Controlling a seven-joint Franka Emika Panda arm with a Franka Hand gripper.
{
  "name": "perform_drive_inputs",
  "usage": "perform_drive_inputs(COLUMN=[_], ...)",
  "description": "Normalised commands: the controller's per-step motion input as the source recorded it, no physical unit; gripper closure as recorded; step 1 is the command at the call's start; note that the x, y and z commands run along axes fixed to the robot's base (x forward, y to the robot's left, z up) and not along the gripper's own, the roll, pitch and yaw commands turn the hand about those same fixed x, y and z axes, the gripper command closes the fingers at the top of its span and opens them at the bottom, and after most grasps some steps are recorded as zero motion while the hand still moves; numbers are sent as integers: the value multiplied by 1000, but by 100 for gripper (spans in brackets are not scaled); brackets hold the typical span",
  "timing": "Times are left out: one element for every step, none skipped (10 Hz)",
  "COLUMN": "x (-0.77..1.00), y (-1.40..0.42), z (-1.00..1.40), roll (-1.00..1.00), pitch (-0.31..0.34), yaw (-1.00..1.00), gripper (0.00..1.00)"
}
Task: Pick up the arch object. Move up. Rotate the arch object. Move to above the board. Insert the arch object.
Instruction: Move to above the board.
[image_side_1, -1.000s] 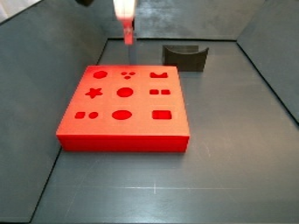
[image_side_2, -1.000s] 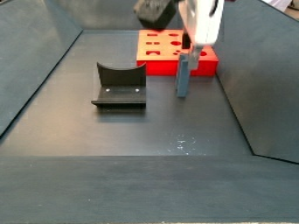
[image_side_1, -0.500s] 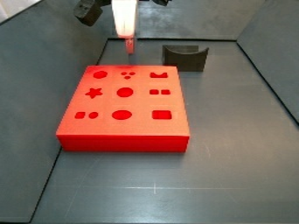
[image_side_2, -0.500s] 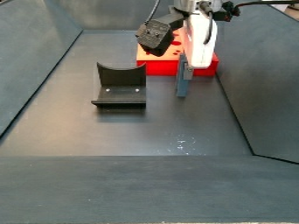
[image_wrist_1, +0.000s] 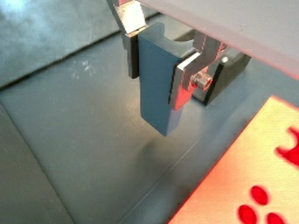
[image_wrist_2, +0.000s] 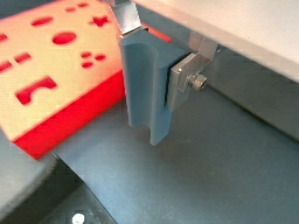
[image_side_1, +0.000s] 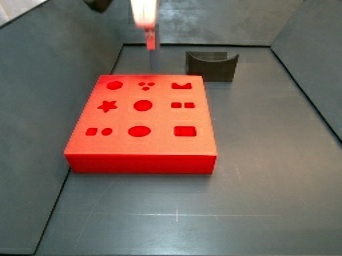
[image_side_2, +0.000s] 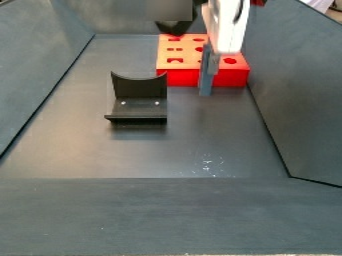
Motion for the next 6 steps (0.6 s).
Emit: perform_drive_inputs(x=[60, 58, 56, 50, 48, 43], y=[-53, -47, -44, -38, -34, -28], z=[1000, 1000, 1000, 1000, 1000, 1000], roll=[-266, -267, -266, -260, -255, -235], pitch=[49, 59, 63, 61, 58, 56], yaw=[-40, -42, -46, -56, -59, -61], gripper=[100, 100, 100, 100, 100, 100])
